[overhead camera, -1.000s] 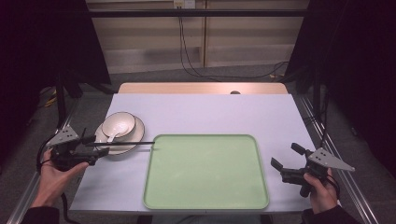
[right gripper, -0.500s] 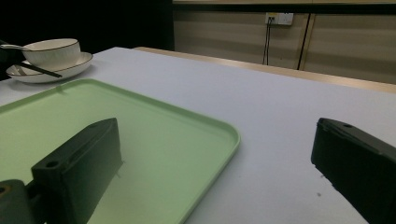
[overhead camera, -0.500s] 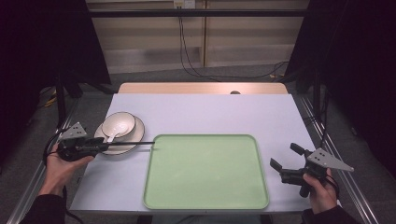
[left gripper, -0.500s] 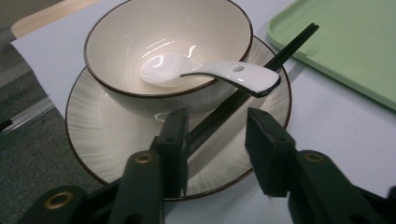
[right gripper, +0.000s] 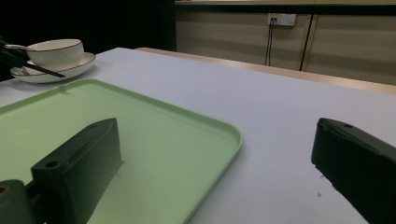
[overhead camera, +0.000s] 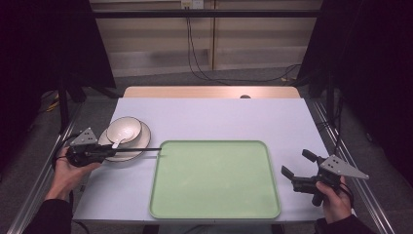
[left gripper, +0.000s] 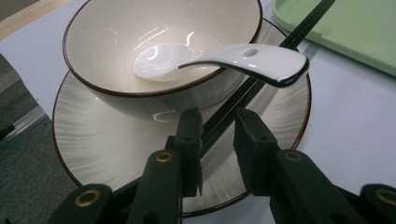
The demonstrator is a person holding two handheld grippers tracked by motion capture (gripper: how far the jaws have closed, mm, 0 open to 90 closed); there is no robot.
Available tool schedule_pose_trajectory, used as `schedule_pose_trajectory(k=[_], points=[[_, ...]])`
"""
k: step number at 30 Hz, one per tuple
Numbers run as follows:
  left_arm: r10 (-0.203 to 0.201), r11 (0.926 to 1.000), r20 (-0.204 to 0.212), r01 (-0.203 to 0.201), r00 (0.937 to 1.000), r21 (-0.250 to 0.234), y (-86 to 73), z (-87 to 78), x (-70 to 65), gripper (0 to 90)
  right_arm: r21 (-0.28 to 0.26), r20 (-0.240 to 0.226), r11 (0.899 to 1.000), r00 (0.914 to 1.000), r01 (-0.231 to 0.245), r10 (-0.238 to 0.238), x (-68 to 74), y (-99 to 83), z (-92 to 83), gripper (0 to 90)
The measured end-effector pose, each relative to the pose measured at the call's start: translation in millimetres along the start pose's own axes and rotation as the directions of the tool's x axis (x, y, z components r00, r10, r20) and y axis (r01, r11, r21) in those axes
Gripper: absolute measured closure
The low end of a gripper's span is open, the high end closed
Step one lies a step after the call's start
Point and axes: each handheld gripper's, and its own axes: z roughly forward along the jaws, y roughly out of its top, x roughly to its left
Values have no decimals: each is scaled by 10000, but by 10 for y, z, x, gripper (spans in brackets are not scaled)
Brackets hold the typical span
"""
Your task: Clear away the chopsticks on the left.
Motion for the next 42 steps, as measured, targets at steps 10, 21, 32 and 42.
schedule_pose_trajectory(k=[10, 21, 32, 42], points=[[358, 9992, 26, -359, 9994, 168, -2, 49, -14, 681, 7, -40, 10000, 10000, -28, 28, 2, -1, 4, 14], [1142, 9894, 535, -1184, 9920, 836, 91, 95, -75, 725, 23, -19, 10000, 10000, -3, 3, 1, -1, 5, 14], [1315, 9795, 1150, -1468, 9846, 1376, 143, 121, -61, 815, 79, 28, 9999, 9999, -103, 103, 1, -5, 8, 14], [959, 9857, 1483, -1146, 9843, 1233, 165, 109, -101, 860, 125, 71, 9999, 9999, -92, 91, -7, -8, 9, 14]])
